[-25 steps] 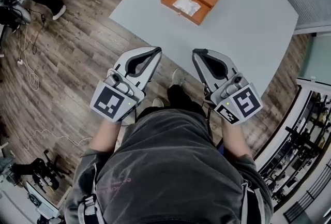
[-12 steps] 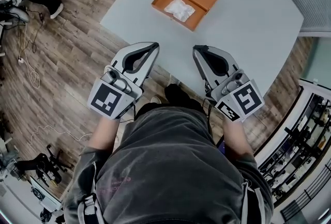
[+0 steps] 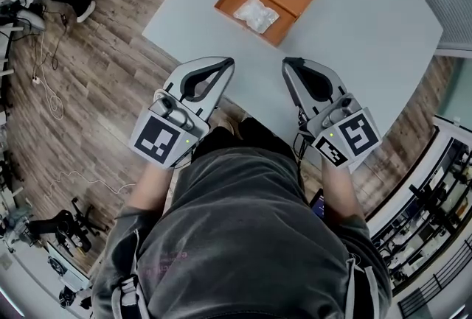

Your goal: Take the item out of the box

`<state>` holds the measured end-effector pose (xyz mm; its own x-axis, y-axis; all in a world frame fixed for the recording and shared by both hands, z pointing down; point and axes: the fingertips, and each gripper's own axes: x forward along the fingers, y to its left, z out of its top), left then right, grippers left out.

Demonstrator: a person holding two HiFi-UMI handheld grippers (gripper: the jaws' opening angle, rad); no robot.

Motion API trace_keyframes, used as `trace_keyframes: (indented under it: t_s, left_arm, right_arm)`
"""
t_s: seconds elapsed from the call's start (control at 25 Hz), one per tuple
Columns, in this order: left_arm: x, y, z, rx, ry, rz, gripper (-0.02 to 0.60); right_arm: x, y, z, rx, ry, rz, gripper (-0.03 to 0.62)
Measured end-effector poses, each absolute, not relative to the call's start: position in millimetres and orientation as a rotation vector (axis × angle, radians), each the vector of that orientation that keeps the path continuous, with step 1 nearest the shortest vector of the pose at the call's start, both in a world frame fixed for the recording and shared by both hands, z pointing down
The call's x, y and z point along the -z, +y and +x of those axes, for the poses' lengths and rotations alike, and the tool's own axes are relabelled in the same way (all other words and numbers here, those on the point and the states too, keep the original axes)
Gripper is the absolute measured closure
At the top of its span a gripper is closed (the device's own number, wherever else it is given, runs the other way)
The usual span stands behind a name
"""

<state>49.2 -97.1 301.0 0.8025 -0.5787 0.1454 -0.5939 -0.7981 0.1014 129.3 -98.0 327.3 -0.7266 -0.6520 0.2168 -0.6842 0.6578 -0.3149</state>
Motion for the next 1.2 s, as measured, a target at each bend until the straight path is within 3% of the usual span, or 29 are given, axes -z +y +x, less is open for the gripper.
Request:
trace_keyframes:
  t_s: [1.2]
  left_arm:
    - [-352.0, -191.5, 3.2, -0.184, -0.748, 2.793, 0.569]
  right_arm:
    - [-402.0, -200.7, 119.8, -0.62, -2.501, 1.305, 0.589]
